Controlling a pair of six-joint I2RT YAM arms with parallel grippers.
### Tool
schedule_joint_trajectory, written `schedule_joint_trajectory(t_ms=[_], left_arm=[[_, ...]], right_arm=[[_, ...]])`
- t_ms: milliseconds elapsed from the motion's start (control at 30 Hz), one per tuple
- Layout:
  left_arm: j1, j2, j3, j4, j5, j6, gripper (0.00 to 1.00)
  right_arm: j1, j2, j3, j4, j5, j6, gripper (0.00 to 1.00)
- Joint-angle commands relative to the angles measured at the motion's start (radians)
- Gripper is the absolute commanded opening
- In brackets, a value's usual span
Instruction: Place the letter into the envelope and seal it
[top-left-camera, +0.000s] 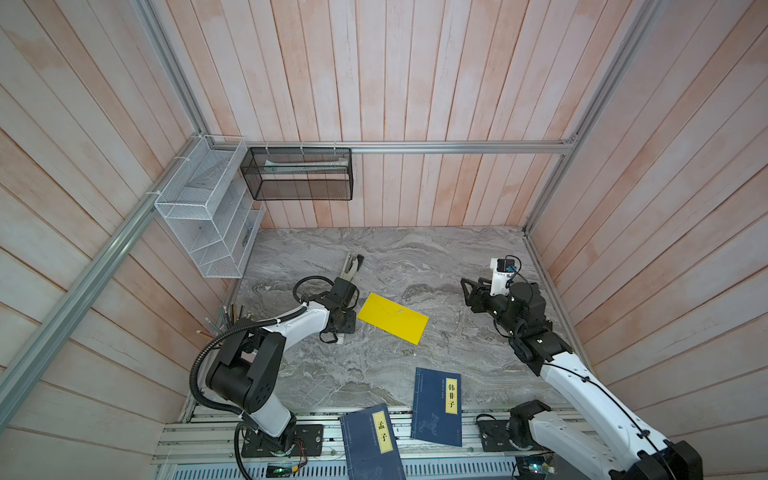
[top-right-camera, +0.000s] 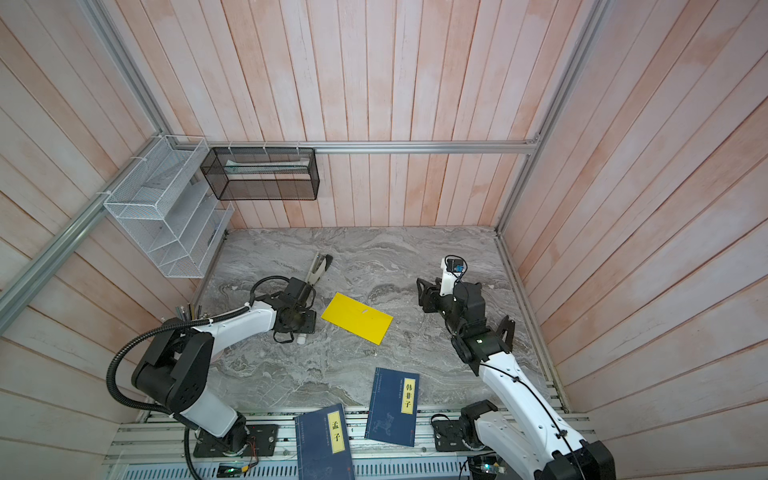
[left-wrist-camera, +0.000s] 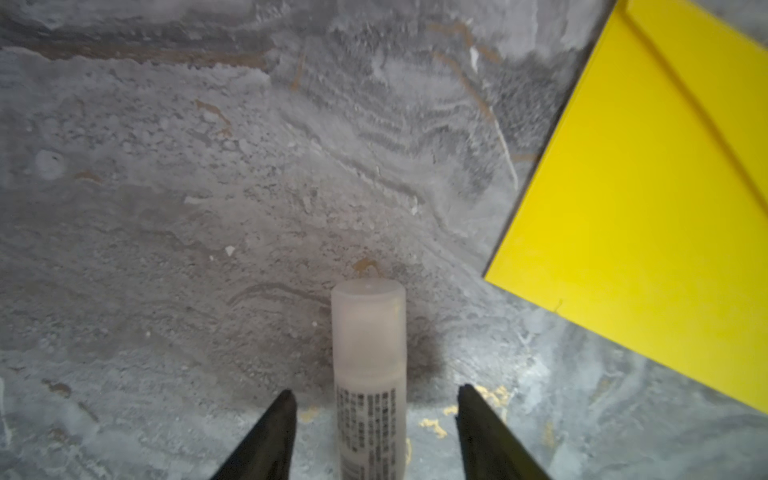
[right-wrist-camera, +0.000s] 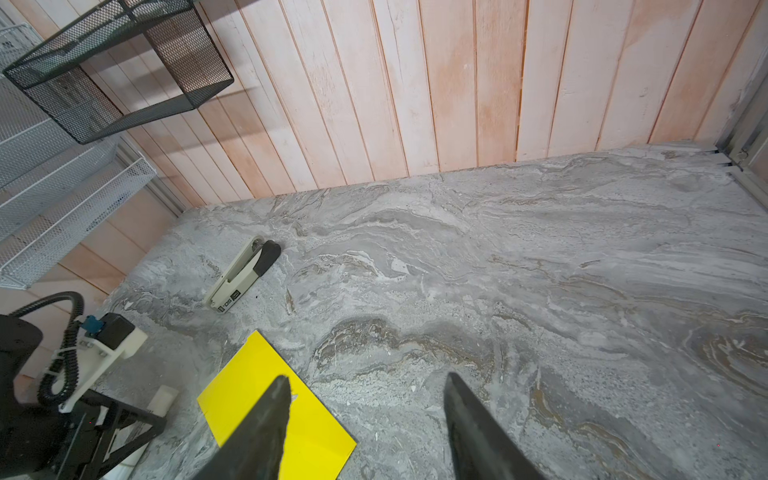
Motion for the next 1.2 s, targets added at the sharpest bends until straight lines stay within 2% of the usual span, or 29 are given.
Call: schedule_joint_trajectory(t_ms=[0,167,267,400,533,667,833,1033,1167], left_arm=[[0.005,-0.075,0.049,-0.011,0.004,-0.001,0.84],[0.004,-0.197,0.084,0.005,-0.01,0.016,0.89],[0.005,-0.306,0.066,0.082,-0.058,0.045,0.91],[0.042,-0.465,-0.085,0.343,-0.14,0.109,0.93],[0.162,-0.575,-0.322,0.682,-0.131,0.106,0.96],[0.244,-0.571,-0.46,0.899,-0.184,0.093,0.97],[0.278,-0.551,-0.565,1.079,-0.301,0.135,1.0],[0.318,-0.512,-0.648,1.223,-0.374,0.183,1.0],[0.353,-0.463,-0.726,1.385,-0.366,0.215,1.0]], right_arm=[[-0.006,0.011,0.008,-0.01,0.022,-0.025,0.6],[-0.017,0.036,0.017,0.001,0.044,-0.042,0.6],[-0.029,0.057,0.007,0.046,0.079,-0.065,0.6],[-0.065,0.081,-0.069,0.218,0.129,-0.108,0.6],[-0.122,0.112,-0.19,0.467,0.197,-0.16,0.65],[-0.18,0.168,-0.302,0.715,0.28,-0.192,0.67],[-0.224,0.238,-0.374,0.873,0.376,-0.265,0.7],[-0.268,0.344,-0.417,1.007,0.389,-0.302,0.71],[-0.284,0.456,-0.484,1.232,0.372,-0.303,0.72]])
